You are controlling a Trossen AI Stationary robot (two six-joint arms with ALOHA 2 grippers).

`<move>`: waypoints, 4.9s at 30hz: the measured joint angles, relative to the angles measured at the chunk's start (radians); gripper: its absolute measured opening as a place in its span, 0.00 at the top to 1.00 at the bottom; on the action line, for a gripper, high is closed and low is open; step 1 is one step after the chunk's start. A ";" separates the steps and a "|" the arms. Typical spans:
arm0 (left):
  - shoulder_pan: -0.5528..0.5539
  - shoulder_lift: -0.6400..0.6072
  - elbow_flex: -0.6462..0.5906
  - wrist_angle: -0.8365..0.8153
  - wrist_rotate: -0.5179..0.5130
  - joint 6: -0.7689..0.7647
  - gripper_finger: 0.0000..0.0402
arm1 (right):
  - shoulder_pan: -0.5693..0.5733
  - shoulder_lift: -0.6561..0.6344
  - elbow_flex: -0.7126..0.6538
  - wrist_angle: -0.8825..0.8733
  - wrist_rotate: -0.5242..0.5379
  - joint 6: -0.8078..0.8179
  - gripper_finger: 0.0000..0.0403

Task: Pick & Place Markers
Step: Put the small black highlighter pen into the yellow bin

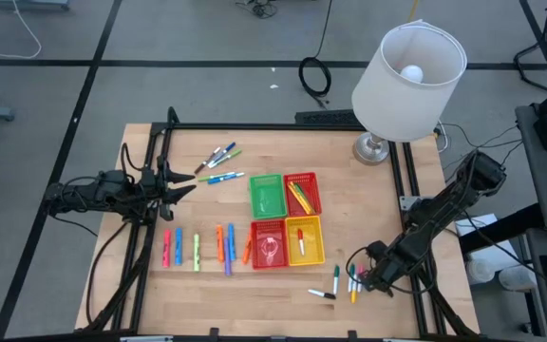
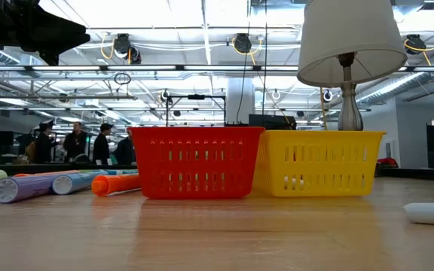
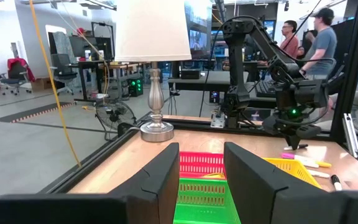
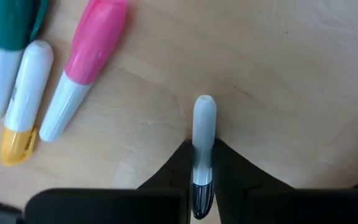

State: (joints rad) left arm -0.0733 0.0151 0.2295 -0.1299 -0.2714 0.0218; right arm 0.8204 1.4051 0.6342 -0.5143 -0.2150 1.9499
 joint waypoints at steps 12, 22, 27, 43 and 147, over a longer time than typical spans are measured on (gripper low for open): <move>0.000 0.000 0.000 0.000 0.000 0.000 0.67 | 0.000 -0.224 -0.003 0.042 0.369 -0.075 0.93; 0.000 0.000 0.000 0.000 0.000 0.000 0.67 | 0.000 -0.295 -0.002 0.016 0.629 -0.263 0.93; 0.000 0.000 0.000 0.000 0.000 0.000 0.67 | 0.000 -0.295 -0.001 0.017 0.853 -0.505 0.93; 0.000 0.000 0.000 0.000 0.001 0.000 0.67 | -0.152 -0.296 -0.084 0.426 1.078 -1.253 0.93; 0.000 0.000 0.000 0.000 0.000 0.000 0.67 | -0.422 -0.012 -0.125 1.086 0.526 -1.864 0.92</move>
State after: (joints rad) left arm -0.0734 0.0151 0.2291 -0.1298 -0.2714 0.0217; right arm 0.3981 1.3926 0.5095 0.5716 0.3114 0.0856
